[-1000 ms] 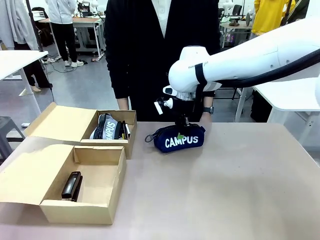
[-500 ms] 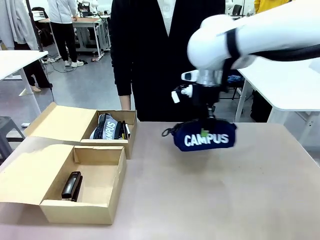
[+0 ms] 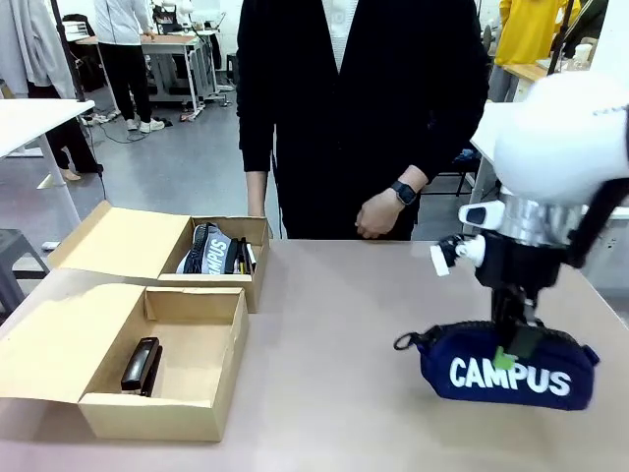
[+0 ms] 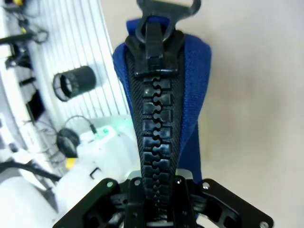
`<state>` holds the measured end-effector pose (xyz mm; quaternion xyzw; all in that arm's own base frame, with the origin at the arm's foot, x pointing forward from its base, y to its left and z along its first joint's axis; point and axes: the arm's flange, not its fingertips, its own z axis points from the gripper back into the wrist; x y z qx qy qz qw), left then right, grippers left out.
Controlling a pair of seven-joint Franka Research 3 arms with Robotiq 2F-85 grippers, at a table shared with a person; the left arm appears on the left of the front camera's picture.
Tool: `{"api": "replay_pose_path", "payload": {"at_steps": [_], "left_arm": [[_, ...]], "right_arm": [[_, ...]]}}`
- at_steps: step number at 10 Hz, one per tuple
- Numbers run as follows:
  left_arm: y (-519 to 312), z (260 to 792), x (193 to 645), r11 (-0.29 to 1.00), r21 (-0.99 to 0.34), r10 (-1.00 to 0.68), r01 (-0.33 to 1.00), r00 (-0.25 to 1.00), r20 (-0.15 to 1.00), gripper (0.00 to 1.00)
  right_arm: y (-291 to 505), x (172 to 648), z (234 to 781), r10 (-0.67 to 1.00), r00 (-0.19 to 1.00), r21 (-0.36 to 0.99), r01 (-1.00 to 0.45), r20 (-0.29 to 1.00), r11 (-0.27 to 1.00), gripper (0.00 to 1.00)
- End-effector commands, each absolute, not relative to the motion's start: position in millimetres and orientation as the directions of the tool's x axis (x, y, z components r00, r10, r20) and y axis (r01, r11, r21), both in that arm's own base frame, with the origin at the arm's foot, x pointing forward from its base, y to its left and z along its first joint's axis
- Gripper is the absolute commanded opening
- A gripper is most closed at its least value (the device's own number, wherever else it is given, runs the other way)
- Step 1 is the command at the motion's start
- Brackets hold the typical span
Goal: Place items inside the box.
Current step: Pick up a Pencil pouch or Stapler and place it inside the Mailer Box closest to the robot.
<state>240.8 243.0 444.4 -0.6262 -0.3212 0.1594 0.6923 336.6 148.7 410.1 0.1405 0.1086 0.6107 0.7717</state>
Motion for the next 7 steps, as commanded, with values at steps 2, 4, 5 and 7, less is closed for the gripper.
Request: {"api": "replay_pose_path", "payload": {"at_steps": [2,4,5,7], "left_arm": [[242.9,445.6,240.3,0.158,-0.966,0.627,0.205,0.735,0.259,1.00],[242.9,445.6,240.3,0.158,-0.966,0.627,0.205,0.735,0.259,1.00],[242.9,445.6,240.3,0.158,-0.966,0.627,0.205,0.735,0.259,1.00],[242.9,445.6,240.3,0.158,-0.966,0.627,0.205,0.735,0.259,1.00]], "right_arm": [[175.2,358.9,431.6,0.978,0.209,0.278,-0.938,-0.022,0.207,0.00],[165.2,348.6,425.2,0.979,0.203,0.310,-0.931,0.002,0.193,0.07],[186.3,358.6,430.7,0.953,0.297,0.397,-0.870,-0.054,0.294,0.07],[223.0,325.4,458.4,0.761,0.595,0.426,-0.637,-0.258,0.643,0.07]]}}
